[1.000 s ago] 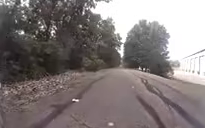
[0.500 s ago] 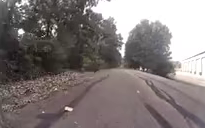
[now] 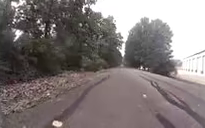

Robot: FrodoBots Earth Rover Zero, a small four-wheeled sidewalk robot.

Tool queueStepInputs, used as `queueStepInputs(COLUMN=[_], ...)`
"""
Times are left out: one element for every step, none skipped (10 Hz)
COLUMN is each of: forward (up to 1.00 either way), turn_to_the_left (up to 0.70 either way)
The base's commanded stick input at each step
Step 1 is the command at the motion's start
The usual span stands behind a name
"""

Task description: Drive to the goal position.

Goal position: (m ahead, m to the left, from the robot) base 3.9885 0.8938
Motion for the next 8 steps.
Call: queueStepInputs(forward=[0.70,0.70,0.70,0.70,0.70,0.70,0.70,0.70], turn_to_the_left=[-0.06,0.00,0.00,0.00,0.00,0.00,0.00,0.00])
